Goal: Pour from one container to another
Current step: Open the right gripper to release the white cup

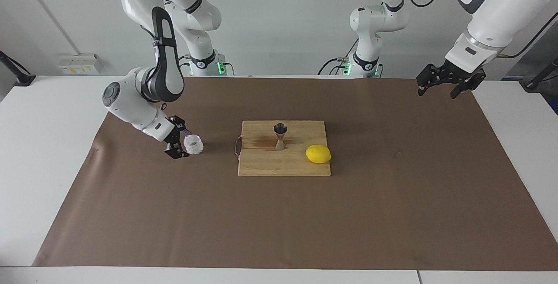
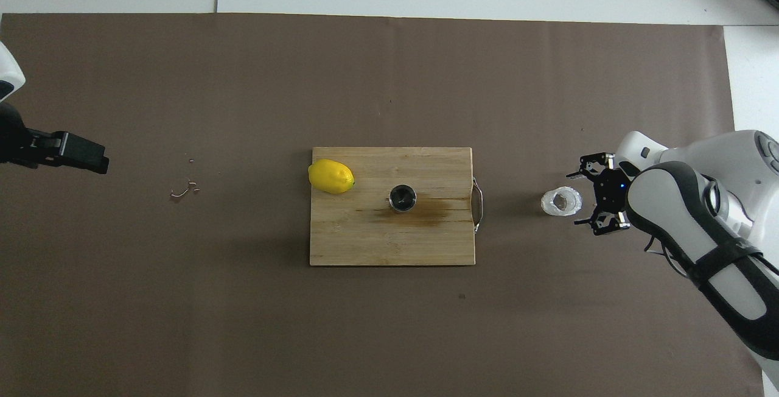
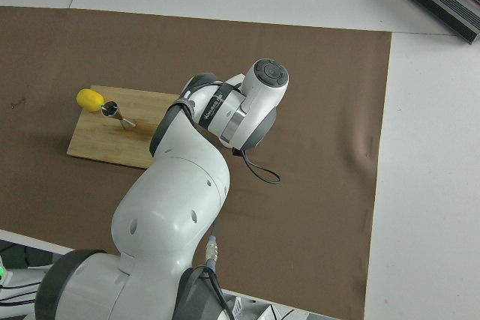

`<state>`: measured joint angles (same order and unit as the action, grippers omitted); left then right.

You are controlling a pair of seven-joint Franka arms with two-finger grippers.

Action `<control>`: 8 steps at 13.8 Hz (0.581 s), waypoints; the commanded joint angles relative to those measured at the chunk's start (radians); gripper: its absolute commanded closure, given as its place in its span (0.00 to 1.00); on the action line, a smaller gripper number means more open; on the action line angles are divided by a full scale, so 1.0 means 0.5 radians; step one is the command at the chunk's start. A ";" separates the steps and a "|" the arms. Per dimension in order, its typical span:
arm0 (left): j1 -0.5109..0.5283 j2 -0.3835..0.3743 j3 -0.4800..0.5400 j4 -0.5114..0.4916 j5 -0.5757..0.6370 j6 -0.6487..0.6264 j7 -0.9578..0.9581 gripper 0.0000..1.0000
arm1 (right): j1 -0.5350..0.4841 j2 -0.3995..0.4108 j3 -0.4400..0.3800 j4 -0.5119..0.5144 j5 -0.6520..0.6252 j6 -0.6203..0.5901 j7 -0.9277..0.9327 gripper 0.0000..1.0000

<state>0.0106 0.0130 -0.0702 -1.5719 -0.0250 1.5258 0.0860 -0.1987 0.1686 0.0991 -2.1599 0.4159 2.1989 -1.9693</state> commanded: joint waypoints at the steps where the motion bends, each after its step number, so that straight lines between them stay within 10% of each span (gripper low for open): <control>1: 0.006 -0.014 -0.001 -0.022 -0.021 0.022 0.015 0.00 | -0.066 -0.214 0.020 0.006 0.009 -0.066 0.149 0.00; 8: 0.009 -0.014 -0.001 -0.022 -0.021 0.022 0.015 0.00 | 0.185 -0.358 0.041 0.144 -0.450 -0.109 1.589 0.00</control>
<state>0.0105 0.0130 -0.0705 -1.5719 -0.0250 1.5258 0.0861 -0.1542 0.0056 0.1113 -2.1070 0.2660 2.1604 -1.3841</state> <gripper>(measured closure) 0.000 0.000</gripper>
